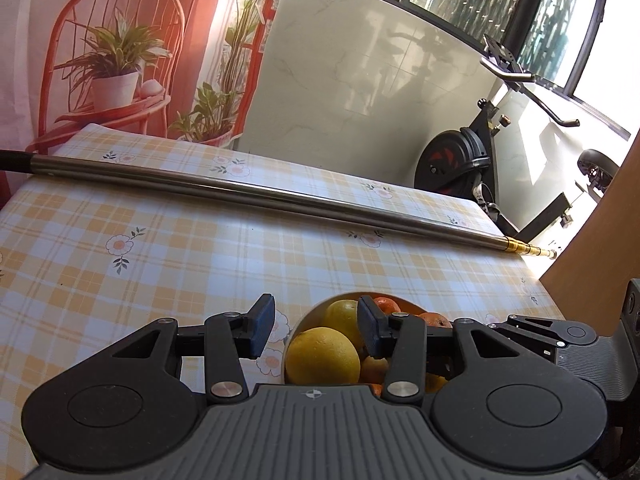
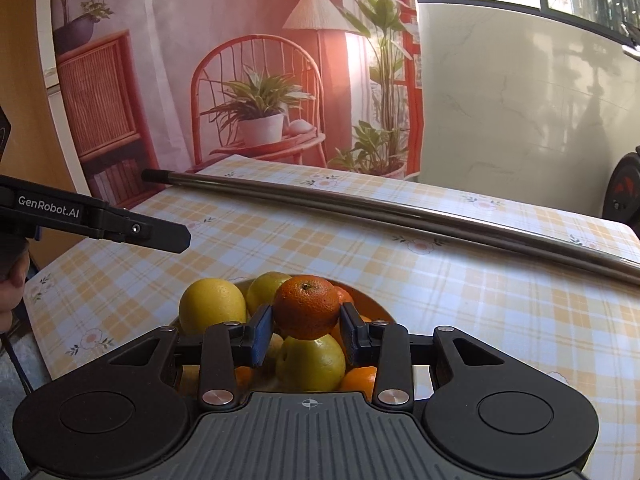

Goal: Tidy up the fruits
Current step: 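Release the grapefruit onto the plate with the left tool while the right tool releases the tangerine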

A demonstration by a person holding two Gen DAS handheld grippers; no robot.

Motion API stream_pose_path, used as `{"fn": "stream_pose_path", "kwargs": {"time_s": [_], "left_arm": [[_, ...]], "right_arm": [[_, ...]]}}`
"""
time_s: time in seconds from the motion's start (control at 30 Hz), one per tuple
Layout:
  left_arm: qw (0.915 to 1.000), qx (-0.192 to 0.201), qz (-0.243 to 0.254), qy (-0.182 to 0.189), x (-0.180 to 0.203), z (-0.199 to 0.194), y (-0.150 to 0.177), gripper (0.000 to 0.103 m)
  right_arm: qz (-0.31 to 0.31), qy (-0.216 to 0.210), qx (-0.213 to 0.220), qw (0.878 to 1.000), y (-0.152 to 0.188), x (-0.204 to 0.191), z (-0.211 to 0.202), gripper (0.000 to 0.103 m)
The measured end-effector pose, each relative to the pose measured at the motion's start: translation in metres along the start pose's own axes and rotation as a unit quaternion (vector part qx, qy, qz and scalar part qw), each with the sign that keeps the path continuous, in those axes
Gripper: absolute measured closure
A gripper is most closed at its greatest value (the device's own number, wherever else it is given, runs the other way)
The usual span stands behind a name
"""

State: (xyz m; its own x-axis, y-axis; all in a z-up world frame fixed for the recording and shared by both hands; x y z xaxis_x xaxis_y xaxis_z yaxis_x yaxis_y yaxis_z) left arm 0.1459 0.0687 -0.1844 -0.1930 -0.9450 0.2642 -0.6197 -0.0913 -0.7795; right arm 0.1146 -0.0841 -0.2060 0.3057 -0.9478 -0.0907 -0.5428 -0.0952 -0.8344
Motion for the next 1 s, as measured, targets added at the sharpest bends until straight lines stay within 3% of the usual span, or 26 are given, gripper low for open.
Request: {"fn": "stream_pose_path", "kwargs": {"time_s": [0.27,0.73,1.0], "left_arm": [[0.9997,0.008,-0.012,-0.020,-0.008,-0.011,-0.002,0.054],[0.9999,0.006,-0.003,-0.014,0.000,-0.018,0.008,0.051],[0.9998,0.010,-0.005,-0.017,-0.001,-0.023,0.010,0.050]], "right_arm": [[-0.027,-0.016,-0.025,0.999,0.001,-0.024,0.005,0.070],[0.002,-0.047,-0.065,0.997,0.014,-0.029,-0.014,0.070],[-0.004,-0.034,-0.066,0.997,0.015,-0.033,-0.015,0.070]]}}
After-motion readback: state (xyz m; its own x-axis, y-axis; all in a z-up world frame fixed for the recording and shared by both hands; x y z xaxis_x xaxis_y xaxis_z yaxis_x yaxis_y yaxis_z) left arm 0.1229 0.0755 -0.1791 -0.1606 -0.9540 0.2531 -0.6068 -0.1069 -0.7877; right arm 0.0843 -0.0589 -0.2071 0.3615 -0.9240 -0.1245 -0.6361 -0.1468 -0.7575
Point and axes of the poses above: each gripper's, at about its wrist camera, not at the fingertips, and z roughly the way its jaws point, x to its right, y to its underside, the point moved 1 cm from there along z, roughly the way its jaws point, and after that the axes turned 3 degrees about x, right-handed, at the moved point
